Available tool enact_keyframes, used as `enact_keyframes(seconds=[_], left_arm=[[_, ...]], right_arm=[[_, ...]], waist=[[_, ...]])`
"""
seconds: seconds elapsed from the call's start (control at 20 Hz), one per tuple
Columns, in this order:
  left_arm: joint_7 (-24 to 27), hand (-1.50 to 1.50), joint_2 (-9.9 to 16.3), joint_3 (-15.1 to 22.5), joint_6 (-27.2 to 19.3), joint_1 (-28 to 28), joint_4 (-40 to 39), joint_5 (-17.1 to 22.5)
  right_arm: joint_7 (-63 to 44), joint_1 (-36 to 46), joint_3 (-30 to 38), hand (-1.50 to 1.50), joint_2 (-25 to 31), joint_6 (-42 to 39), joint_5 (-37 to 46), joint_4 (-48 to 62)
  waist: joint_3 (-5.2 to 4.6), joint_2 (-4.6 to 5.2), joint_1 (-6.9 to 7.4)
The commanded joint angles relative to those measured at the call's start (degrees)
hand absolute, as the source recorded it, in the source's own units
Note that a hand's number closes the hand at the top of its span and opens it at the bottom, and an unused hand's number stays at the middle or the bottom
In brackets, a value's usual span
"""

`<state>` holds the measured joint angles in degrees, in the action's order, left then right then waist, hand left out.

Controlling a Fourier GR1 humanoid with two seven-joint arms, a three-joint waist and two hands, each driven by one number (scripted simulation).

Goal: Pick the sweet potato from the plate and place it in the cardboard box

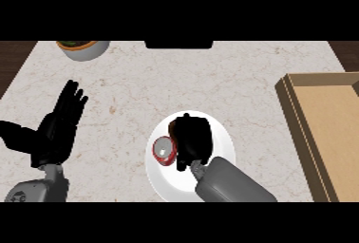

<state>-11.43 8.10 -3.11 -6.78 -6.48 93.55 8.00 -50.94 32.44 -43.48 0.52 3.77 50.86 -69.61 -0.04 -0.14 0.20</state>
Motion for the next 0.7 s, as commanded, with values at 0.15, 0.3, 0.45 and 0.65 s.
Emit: enact_keyframes(seconds=[0.15, 0.3, 0.45, 0.65], left_arm=[[1.7, 0.00, -1.9, -0.1, -1.2, -2.0, -3.0, -0.9], [0.6, 0.00, 0.5, -1.1, 1.5, 1.3, 0.2, 0.4], [0.1, 0.00, 0.4, -0.6, 1.1, -0.9, -0.5, -0.4], [-0.9, 0.00, 2.1, -3.4, 2.6, -0.4, 0.6, 2.6]], right_arm=[[-2.2, -0.5, -3.2, 1.50, -0.5, -4.2, 6.8, -11.4], [-5.7, 2.4, -4.5, 1.50, -0.5, -10.5, 7.7, -16.0], [-9.4, 5.2, -1.6, 1.50, -0.5, -13.1, 7.6, -23.5], [-18.3, 3.3, -1.1, 1.50, -0.5, -5.7, 14.9, -30.8]], waist=[[0.02, 0.04, -0.42], [0.02, 0.02, -0.03], [0.02, 0.02, -0.20], [0.00, -0.23, -0.60]])
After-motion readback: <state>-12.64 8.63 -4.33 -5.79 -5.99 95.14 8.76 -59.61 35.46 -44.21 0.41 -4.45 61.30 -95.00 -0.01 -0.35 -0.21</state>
